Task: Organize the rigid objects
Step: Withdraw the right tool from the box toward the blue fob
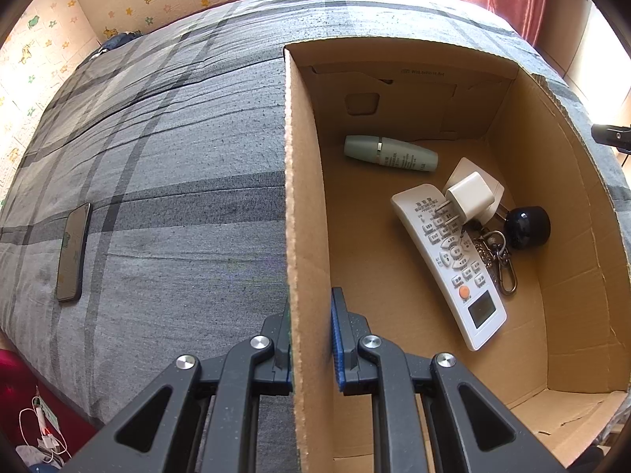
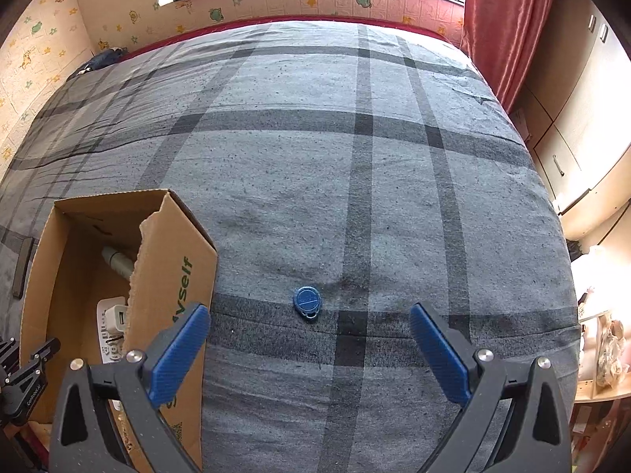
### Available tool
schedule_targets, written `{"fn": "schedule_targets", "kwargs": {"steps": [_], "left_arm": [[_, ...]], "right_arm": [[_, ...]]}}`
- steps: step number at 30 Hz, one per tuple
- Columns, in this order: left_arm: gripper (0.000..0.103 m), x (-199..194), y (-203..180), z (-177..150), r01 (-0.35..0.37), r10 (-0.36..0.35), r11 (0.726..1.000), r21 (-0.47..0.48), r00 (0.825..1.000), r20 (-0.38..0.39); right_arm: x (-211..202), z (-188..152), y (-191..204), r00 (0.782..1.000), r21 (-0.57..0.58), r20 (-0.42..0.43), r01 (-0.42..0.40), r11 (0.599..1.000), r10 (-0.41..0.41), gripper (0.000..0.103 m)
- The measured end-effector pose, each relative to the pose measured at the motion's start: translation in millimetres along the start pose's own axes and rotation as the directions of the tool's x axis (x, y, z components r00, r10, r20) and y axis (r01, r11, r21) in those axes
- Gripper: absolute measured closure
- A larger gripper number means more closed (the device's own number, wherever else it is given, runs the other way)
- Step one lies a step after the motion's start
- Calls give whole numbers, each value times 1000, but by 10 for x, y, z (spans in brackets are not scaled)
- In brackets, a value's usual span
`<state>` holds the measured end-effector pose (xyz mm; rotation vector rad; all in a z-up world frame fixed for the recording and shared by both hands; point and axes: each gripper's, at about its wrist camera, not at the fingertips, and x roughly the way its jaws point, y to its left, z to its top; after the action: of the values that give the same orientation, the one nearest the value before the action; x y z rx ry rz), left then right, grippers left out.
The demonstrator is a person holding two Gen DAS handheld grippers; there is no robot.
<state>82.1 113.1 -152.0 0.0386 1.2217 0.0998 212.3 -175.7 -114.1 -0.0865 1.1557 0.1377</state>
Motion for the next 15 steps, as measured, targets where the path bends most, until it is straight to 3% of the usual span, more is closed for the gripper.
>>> {"fn": "schedule_targets", "kwargs": {"steps": [15], "left_arm": [[87, -1, 10, -6, 2, -2, 1000, -4, 1000, 1]], "right_arm": [[807, 8, -78, 993, 47, -117, -16, 999, 21, 2]]}}
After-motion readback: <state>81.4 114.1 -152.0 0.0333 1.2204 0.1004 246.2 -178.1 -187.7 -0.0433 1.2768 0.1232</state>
